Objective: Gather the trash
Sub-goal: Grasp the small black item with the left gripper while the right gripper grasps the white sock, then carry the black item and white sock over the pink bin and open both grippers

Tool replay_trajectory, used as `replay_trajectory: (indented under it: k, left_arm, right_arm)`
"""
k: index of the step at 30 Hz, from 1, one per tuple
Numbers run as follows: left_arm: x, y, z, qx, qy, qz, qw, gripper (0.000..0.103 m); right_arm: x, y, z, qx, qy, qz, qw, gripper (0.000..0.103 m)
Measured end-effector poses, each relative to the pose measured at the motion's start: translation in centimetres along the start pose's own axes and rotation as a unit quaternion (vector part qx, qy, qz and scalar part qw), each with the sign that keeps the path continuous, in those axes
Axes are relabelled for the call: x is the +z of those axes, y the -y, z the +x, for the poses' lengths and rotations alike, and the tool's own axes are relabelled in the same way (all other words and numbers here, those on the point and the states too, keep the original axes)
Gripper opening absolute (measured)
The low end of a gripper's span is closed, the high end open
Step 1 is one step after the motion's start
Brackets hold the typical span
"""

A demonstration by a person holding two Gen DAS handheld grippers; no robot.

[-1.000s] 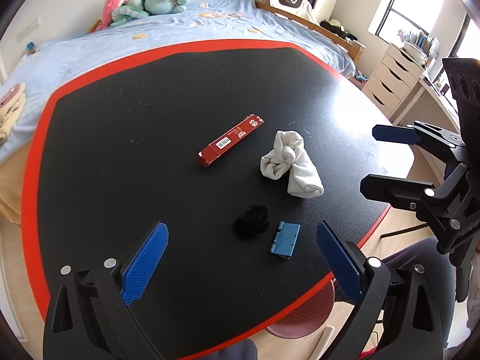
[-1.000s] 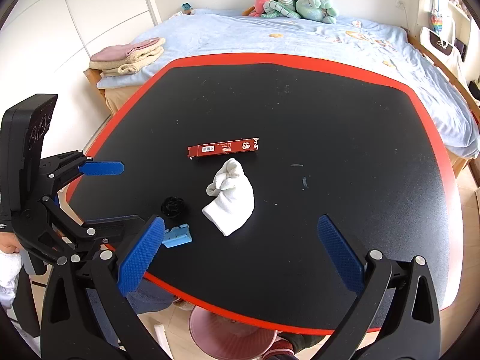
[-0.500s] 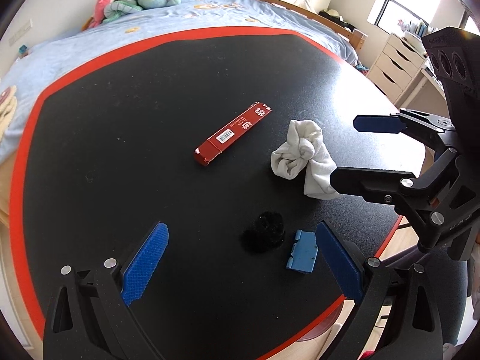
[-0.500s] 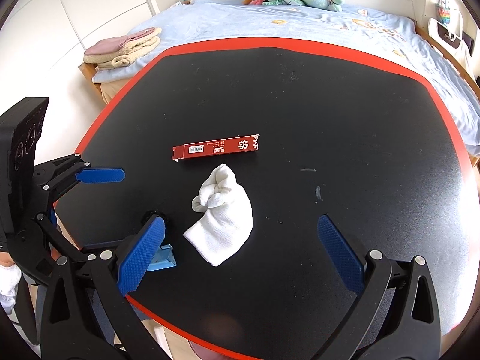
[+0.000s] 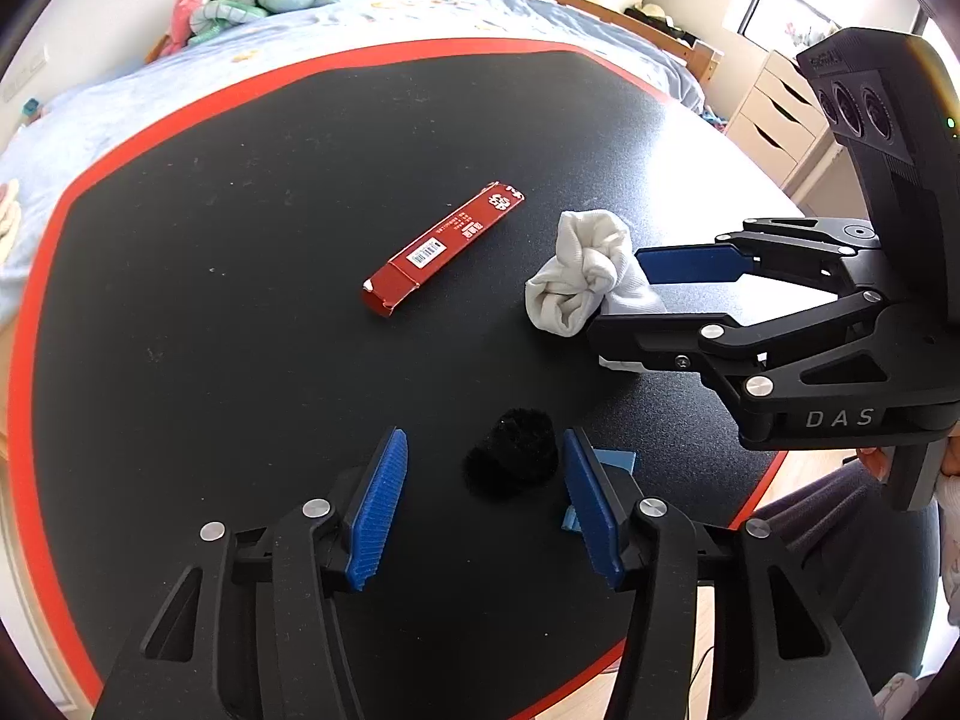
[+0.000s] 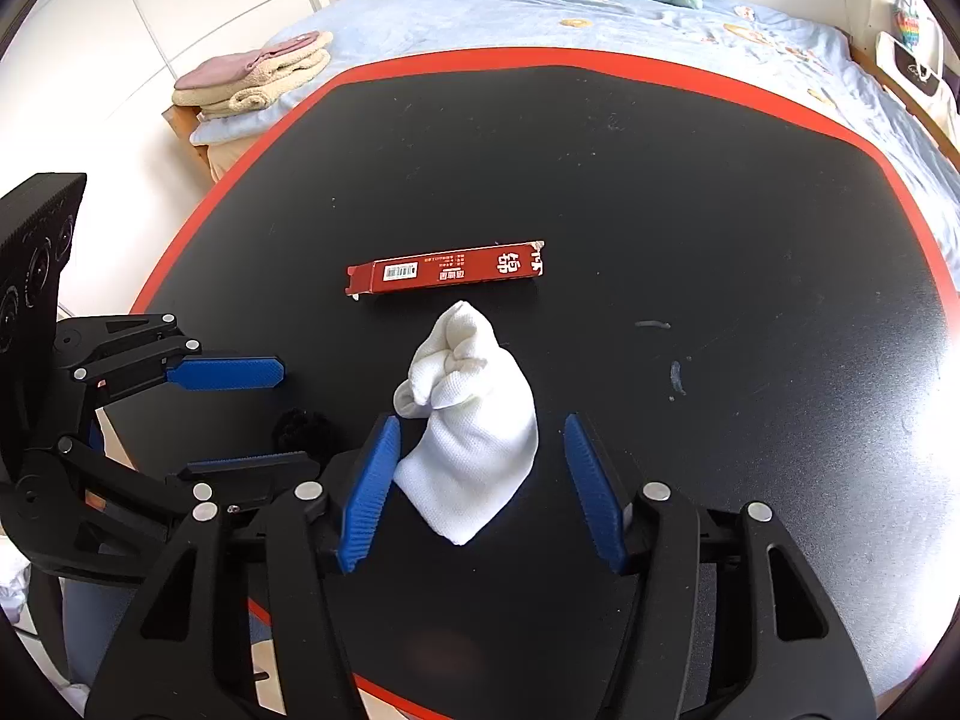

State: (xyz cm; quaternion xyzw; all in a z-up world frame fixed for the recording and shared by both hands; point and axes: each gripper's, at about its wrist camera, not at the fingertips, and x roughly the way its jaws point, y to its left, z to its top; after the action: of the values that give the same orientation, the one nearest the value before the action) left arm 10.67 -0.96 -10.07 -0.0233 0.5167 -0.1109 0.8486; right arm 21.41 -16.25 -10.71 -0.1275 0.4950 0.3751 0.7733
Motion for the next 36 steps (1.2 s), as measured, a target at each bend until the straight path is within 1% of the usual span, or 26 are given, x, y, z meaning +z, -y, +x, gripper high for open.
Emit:
replay_trajectory:
  k: [2,4,6,7,10,13,20,24,36]
  left_arm:
    - [0.1,0.0,0.1,-0.001,0.0,-0.001,1.0,0.047]
    - [0.1,0.0,0.1,-0.001,0.0,-0.002,1.0,0.04]
    - [-0.1,0.1,0.1,-0.001,0.0,-0.002,1.0,0.027]
    - [-0.1,0.1,0.0,-0.002,0.0,-0.002,1.0,0.027]
    - [-0.2,0.0,0.0,-0.003,-0.001,-0.004,1.0,0.024]
    - [-0.2,-0.2,-0.3,0.001,0.003,-0.008,1.0,0.023]
    - [-0.3,0.5,-2.1,0.007,0.021,-0.007,0.9997,0.023]
    - [-0.5,1.3,-3.6,0.007,0.033,-0.002,0.9994,0.023]
    - [-1.8,4.7,-8.7,0.005,0.069,0.015,0.9975,0.023]
  right_arm:
    - [0.0,0.0,0.1,0.002,-0.001,-0.001,1.0,0.047]
    - [0.0,0.1,0.1,0.001,-0.001,-0.001,1.0,0.043]
    - [0.0,0.1,0.2,0.001,0.0,0.001,1.0,0.038]
    - [0.0,0.1,0.2,0.001,0.002,0.001,1.0,0.033]
    - [0.1,0.2,0.2,0.0,0.005,0.003,1.0,0.027]
    - [0.0,0.5,-0.1,-0.003,0.009,0.007,1.0,0.023]
    - [-0.7,0.5,-2.5,-0.008,0.028,0.018,0.999,0.021]
    - [-1.5,0.0,-4.9,-0.012,0.041,0.02,0.999,0.021]
    - [-5.8,-1.6,-12.5,-0.027,0.075,0.022,0.997,0.021]
